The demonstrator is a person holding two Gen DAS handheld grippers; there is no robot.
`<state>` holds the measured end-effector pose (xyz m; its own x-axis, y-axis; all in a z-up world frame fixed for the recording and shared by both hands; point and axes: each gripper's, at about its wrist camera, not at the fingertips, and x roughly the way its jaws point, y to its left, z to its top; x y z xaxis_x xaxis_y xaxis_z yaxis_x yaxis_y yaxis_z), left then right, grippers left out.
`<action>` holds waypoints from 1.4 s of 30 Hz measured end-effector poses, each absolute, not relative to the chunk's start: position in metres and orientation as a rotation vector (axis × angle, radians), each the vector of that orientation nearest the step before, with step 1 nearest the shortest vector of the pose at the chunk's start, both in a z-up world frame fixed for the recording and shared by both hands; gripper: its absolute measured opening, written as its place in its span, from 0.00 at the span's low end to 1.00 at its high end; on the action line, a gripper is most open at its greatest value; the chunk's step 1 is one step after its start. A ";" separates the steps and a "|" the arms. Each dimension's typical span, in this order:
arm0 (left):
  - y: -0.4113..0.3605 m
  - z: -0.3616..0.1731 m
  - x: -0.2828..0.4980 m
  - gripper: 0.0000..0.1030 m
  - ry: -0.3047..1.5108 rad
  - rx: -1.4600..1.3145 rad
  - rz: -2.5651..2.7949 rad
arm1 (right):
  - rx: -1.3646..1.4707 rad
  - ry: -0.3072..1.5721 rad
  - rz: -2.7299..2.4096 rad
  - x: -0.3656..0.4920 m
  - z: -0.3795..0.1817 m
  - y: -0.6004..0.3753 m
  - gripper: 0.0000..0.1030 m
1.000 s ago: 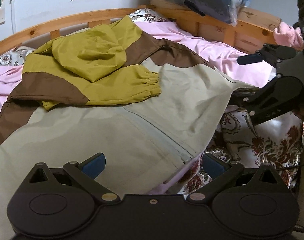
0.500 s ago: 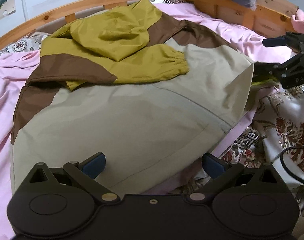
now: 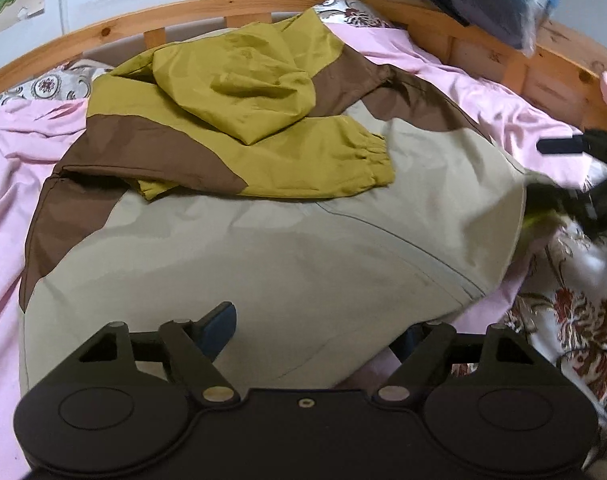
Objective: Fold large clothes
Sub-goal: 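Move the right tool to the beige jacket hem and grasp it, then grasp the beige hem with the left tool while the right tool holds it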
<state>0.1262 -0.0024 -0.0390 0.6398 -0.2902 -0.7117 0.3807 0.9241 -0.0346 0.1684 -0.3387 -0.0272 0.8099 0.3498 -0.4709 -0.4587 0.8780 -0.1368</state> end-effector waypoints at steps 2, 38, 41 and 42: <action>-0.001 -0.038 0.129 0.78 0.796 0.100 -0.382 | -0.315 0.445 0.511 0.161 -0.031 -0.327 0.99; -0.019 -0.044 0.130 0.56 0.741 0.309 -0.239 | -0.133 0.356 0.607 0.193 -0.019 -0.302 0.14; 0.000 -0.047 0.124 0.50 0.759 0.358 -0.151 | -0.115 0.337 0.586 0.192 -0.016 -0.308 0.14; 0.009 -0.048 0.122 0.48 0.771 0.364 -0.117 | -0.105 0.333 0.579 0.193 -0.015 -0.309 0.14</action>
<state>0.1220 0.0089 -0.0478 0.7140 0.0290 -0.6995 0.2350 0.9313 0.2784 0.1931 -0.3092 -0.0148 0.7857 0.5188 -0.3371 -0.5523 0.8336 -0.0044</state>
